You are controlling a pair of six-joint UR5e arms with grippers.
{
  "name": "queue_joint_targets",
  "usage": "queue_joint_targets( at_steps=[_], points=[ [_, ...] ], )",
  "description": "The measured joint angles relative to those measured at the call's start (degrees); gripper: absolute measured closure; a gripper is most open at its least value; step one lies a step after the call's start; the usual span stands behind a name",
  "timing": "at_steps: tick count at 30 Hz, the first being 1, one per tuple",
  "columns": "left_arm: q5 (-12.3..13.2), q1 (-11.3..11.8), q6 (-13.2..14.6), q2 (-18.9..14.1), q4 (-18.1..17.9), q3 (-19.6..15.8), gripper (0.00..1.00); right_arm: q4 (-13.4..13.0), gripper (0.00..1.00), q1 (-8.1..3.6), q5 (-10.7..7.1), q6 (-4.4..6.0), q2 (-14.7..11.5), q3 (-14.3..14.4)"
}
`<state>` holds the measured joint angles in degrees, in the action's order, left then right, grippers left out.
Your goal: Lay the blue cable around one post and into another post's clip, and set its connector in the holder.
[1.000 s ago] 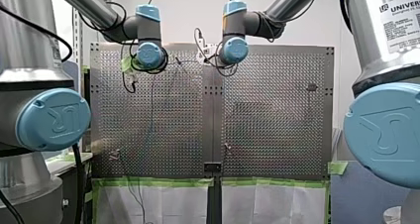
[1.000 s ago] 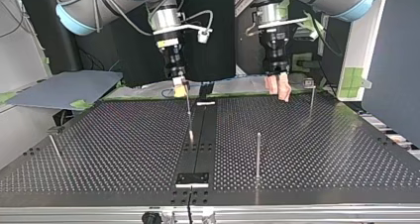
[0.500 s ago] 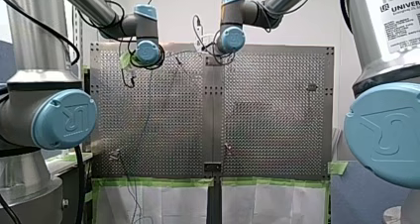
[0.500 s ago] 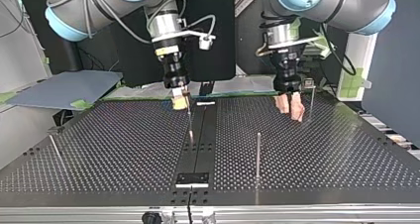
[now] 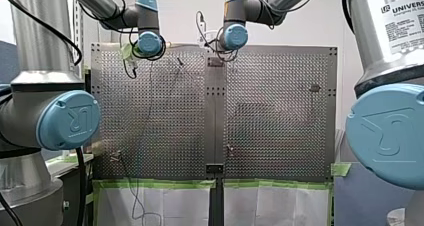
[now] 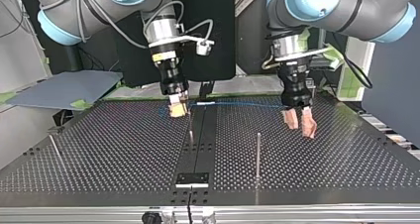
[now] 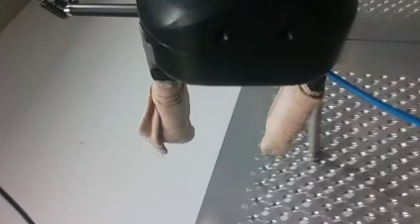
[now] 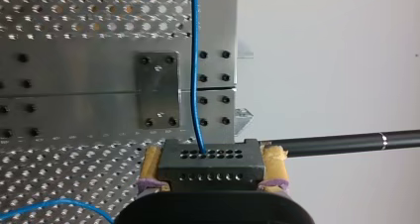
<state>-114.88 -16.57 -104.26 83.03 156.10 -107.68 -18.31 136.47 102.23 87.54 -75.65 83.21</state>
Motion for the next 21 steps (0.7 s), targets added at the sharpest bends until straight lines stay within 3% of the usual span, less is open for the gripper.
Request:
queue_joint_targets(
  at_steps=[13, 21],
  points=[
    [2.9, 2.0, -0.9, 0.8, 0.2, 1.6, 0.0, 1.3, 0.84, -0.43, -0.42, 0.03, 0.3, -3.5],
    [4.3, 3.2, -1.3, 3.0, 1.0, 5.1, 0.0, 1.6, 0.84, -0.57, -0.54, 0.1, 0.6, -4.9]
  ],
)
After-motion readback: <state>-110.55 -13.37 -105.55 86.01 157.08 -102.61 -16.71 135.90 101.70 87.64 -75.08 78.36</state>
